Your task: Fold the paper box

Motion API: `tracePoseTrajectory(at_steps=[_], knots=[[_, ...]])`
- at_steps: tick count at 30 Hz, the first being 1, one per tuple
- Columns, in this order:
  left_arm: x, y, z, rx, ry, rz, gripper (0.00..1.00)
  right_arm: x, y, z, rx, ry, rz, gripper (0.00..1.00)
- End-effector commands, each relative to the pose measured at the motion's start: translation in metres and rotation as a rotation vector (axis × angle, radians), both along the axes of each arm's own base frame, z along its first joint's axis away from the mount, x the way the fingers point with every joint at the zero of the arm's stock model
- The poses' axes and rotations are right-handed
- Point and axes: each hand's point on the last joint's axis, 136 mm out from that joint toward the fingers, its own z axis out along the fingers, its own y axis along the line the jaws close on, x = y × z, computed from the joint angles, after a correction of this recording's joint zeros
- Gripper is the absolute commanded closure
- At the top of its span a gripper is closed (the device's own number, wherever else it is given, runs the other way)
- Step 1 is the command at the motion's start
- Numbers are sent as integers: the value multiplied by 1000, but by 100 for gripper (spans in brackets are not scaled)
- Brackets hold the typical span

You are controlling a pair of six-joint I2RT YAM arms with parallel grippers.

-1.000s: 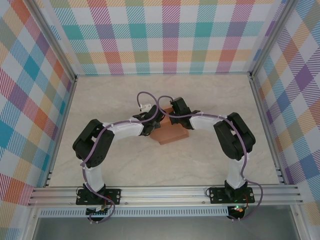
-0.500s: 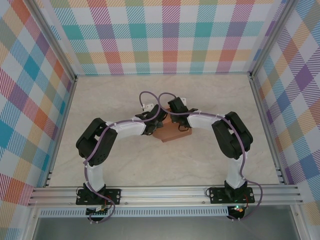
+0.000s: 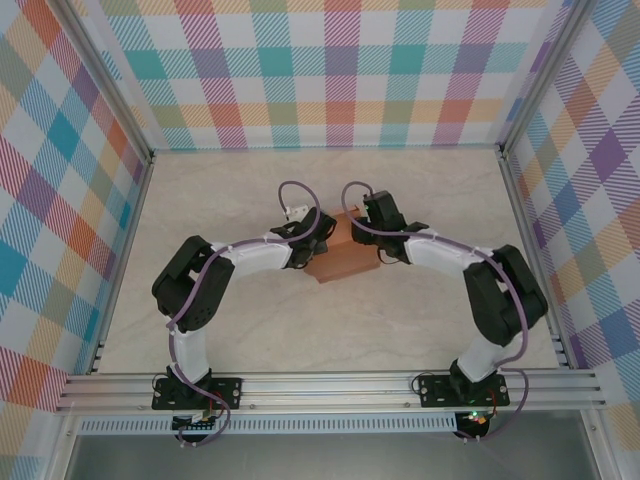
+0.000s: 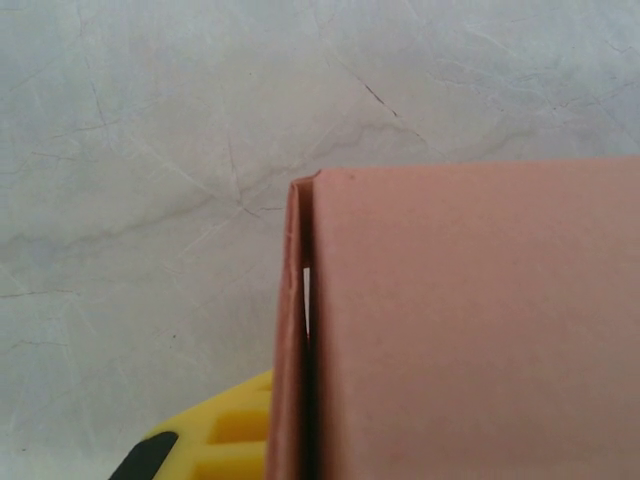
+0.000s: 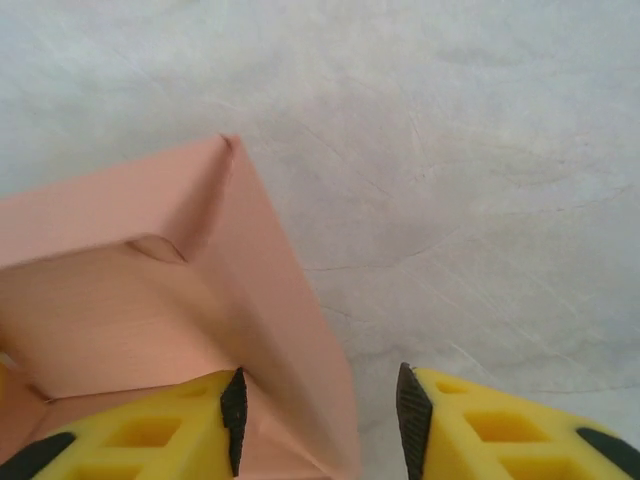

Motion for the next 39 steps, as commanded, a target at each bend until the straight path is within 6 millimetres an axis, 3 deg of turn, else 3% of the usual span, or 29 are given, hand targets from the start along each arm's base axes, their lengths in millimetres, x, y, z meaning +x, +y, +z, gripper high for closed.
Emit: tracePoseTrajectory(at_steps=[1,5,7,11,14,17,22,26,39], knots=[[6,4,8,21,-3,-9,100,-11,7,30,88,-73,139,45],[11,8,15,46,-22,-33,100,-25,5,43,96,-85,283,41],[12,14,18,56,-22,-44,100,-22,-11,49,44,-108,272,41],[12,19,18,26,0,-84,100,-13,-31,59,158,-111,296,41],[10,18,15,3,23,-106,100,-19,-17,52,202,-78,480,41],[8,16,11,-3,36,-115,100,-41,5,45,210,-150,755,41],[7,15,6,-12,49,-117,100,-23,4,27,157,-88,743,41],[8,14,6,-11,51,-116,100,-7,7,16,146,-4,717,48],[10,13,3,-19,54,-103,100,-4,35,-11,-10,84,732,66]])
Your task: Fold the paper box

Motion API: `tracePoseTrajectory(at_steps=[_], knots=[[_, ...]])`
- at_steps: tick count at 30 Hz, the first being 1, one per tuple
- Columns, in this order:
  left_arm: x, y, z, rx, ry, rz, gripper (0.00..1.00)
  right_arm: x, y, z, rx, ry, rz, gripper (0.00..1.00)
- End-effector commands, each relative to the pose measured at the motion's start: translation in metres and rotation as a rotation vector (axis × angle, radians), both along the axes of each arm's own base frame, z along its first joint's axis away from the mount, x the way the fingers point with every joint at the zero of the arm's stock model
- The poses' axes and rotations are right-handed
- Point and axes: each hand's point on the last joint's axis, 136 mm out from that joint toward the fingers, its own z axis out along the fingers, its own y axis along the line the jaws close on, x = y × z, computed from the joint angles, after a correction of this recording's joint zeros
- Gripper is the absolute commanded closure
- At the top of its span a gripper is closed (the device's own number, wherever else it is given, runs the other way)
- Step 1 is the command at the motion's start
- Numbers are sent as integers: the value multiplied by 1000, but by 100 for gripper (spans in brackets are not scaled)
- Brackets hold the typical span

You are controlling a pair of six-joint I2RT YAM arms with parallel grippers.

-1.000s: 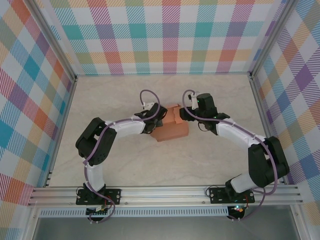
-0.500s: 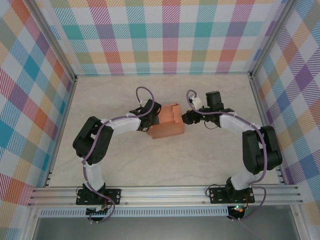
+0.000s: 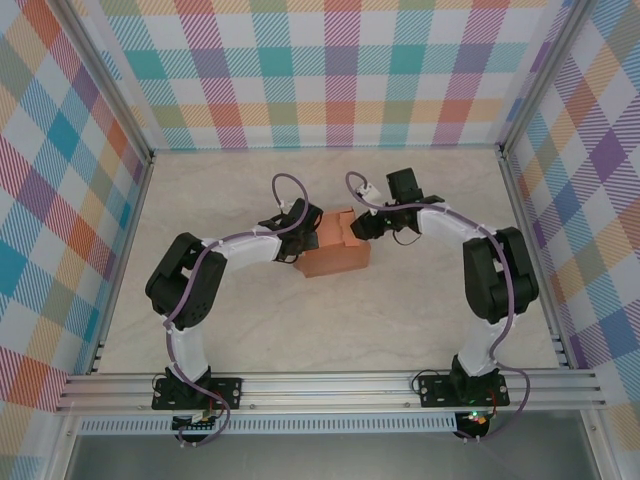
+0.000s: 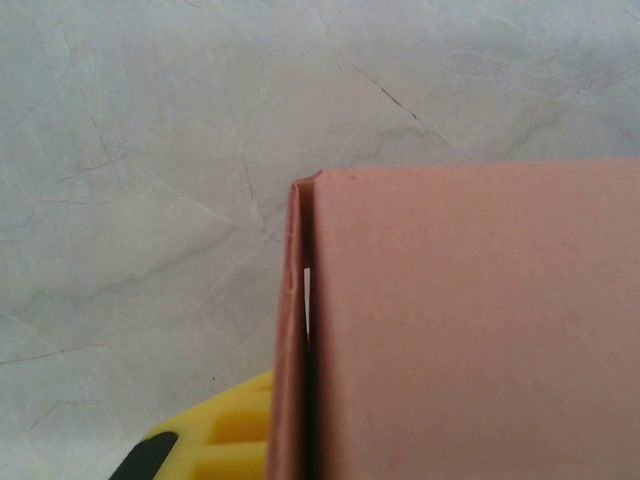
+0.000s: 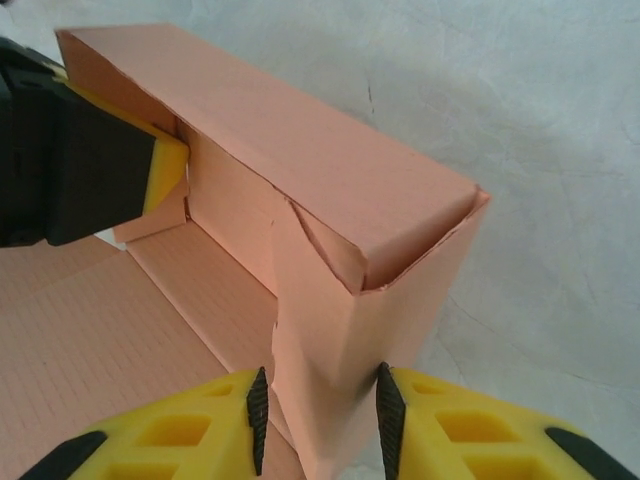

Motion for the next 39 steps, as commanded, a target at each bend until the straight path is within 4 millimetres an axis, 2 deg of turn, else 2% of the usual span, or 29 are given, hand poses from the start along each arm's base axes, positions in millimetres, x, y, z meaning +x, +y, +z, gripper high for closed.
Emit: tracePoseTrajectory(at_steps=[1,5,10,14,20,23,27,30,36,39], knots=[[0,-2,6,-15,-4,2,100,0,6,-7,-59,12,4,69],[0,-1,6,-15,-5,11,100,7,10,-18,-96,18,-74,75],[0,-1,6,-20,0,16,100,13,15,-37,-169,5,-195,71],[-1,-4,5,-31,2,11,100,19,15,-44,-197,-35,-322,71],[-6,-10,1,-40,13,4,100,38,-5,-60,-266,-78,-510,73],[-8,-12,-1,-45,18,12,100,43,-16,-70,-303,-85,-583,79],[-10,-16,-3,-49,16,13,100,49,-32,-73,-326,-112,-715,88],[-10,-19,-5,-64,24,16,100,49,-42,-78,-358,-104,-806,90],[-11,-24,-7,-67,27,9,100,47,-45,-75,-361,-109,-871,93],[-11,-23,-6,-62,25,10,100,46,-46,-74,-323,-95,-912,90]])
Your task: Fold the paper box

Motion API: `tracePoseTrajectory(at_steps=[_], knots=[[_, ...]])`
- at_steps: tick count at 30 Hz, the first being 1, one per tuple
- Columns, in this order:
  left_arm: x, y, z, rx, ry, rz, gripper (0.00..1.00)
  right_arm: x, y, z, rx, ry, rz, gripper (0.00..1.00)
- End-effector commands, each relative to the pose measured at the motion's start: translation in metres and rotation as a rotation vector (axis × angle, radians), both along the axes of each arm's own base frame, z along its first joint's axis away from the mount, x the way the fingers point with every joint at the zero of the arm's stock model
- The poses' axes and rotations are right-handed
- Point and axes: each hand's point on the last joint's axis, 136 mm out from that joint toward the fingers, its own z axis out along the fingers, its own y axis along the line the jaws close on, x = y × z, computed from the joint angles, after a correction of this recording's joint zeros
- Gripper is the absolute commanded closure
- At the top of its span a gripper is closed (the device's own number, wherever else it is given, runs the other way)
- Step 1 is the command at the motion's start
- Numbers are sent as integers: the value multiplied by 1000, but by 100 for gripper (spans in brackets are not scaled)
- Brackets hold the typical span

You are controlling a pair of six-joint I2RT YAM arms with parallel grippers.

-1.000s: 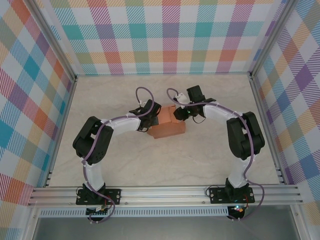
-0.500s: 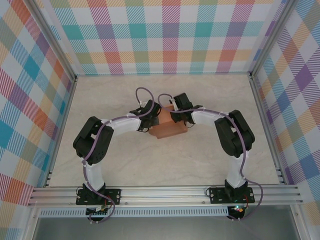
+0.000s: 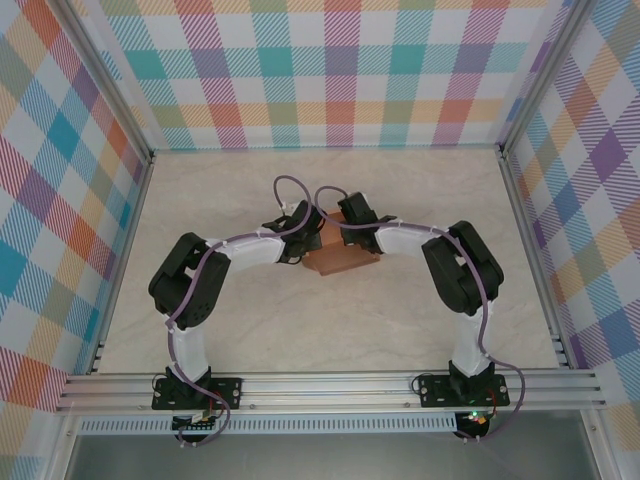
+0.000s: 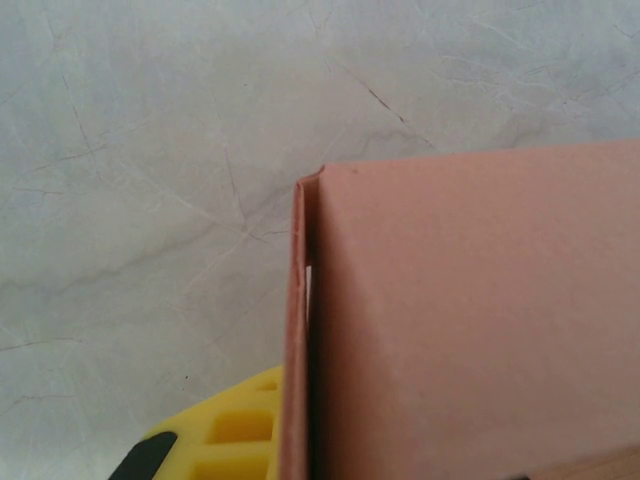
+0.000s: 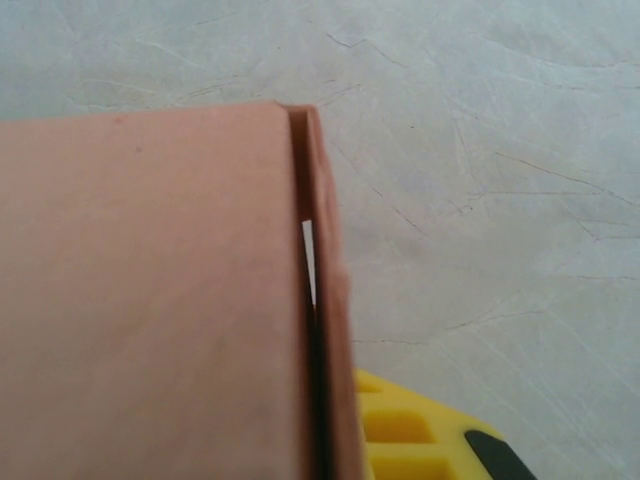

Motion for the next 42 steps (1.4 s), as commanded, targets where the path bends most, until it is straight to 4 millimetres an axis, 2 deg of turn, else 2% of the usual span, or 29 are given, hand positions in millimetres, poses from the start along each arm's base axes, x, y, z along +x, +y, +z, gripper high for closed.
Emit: tracePoseTrajectory(at_steps=[1,3,6,11,14,23,26,28,32,33,36,39,42], knots=[[-10,-13,-3,-35,36,-20,100,5,-34,-13,-25,-7,-187,87],[-10,-13,-3,-32,37,-20,100,5,-32,-8,-3,-14,-190,79],[-10,-12,0,-26,33,-24,100,2,-19,6,77,-40,-127,72],[-8,-7,7,8,11,-26,100,-6,1,36,149,-82,44,69],[-7,-5,6,16,16,-23,100,-14,4,49,182,-91,109,65],[-3,-6,4,26,23,-27,100,-52,19,63,250,-97,369,53],[-3,-5,7,29,20,-34,100,-58,12,75,272,-121,414,52],[-2,-5,10,40,9,-54,100,-58,2,91,316,-157,429,50],[0,-8,21,10,-20,-144,100,-55,-18,139,503,-230,534,47],[1,-12,24,-19,-27,-184,100,-56,-26,155,519,-294,575,46],[0,-14,32,-61,-37,-263,100,-64,-31,178,478,-389,699,39],[2,-7,40,-94,-52,-291,100,-77,-25,169,515,-209,836,37],[6,-5,53,-115,-104,-345,100,-86,-20,145,562,-6,887,36]])
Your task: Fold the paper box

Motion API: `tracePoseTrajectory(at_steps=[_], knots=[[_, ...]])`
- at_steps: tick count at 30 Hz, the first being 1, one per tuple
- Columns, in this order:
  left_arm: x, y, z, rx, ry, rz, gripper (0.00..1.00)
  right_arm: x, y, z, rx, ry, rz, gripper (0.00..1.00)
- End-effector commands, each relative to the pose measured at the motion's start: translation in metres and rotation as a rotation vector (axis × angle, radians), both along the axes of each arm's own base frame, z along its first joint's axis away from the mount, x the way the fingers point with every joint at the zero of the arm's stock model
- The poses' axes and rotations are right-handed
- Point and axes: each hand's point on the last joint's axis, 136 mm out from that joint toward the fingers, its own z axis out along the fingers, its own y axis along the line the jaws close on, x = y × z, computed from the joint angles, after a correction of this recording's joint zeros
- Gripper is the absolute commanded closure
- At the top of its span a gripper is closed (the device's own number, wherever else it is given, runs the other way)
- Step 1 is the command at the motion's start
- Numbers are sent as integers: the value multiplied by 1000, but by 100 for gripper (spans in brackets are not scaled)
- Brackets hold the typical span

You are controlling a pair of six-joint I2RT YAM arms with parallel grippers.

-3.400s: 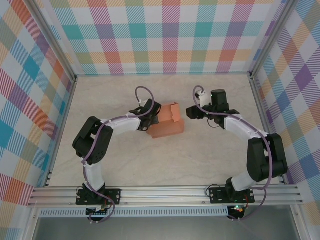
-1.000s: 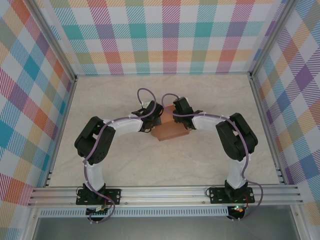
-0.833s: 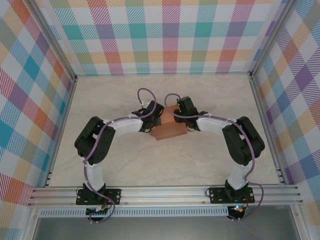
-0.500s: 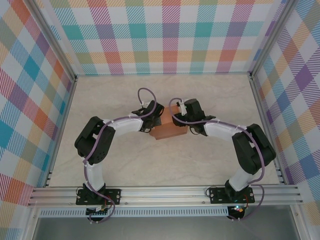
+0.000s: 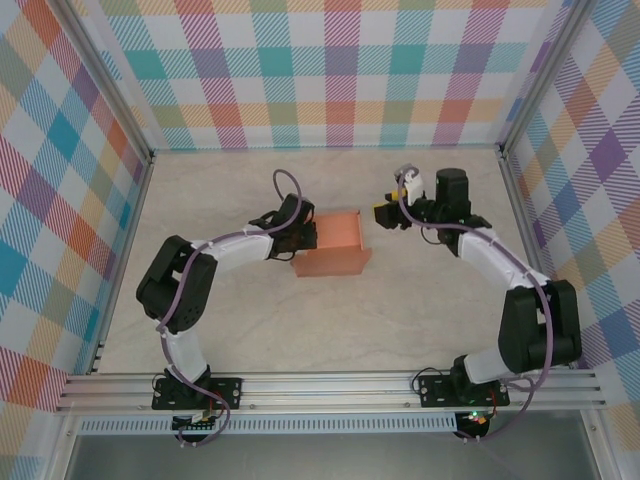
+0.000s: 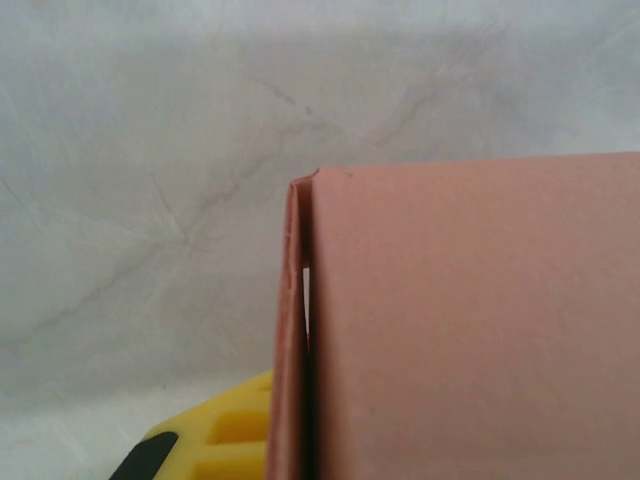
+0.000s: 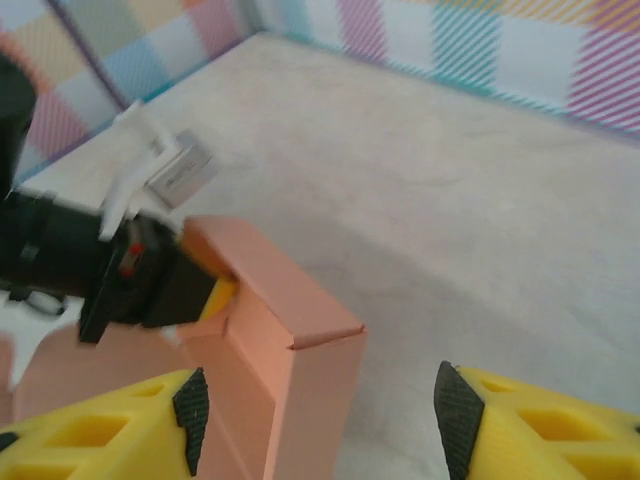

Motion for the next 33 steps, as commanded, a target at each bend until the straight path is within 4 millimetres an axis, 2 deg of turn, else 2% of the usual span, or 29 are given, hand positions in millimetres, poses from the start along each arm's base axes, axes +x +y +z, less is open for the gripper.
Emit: tracePoseTrajectory(at_steps=[1,4,6,10,15,18,23,28,33], knots=[[4,-7,33,-61,-99,-115,100,-39,14,-30,26,205,225,28],[6,-6,40,-65,-116,-147,100,-48,25,-29,84,233,285,26],[6,-11,43,-81,-122,-171,100,-52,29,-35,67,253,299,26],[6,-16,45,-102,-124,-189,100,-45,29,-48,50,281,282,26],[5,-16,46,-110,-123,-186,100,-36,39,-59,14,298,266,28],[4,-16,45,-117,-119,-181,100,-31,46,-63,14,315,264,33],[2,-15,42,-128,-110,-169,100,-30,51,-62,32,318,274,55],[2,-17,40,-146,-100,-164,100,-28,53,-69,7,347,259,60],[2,-21,39,-155,-96,-168,100,-14,50,-91,-93,364,153,64]])
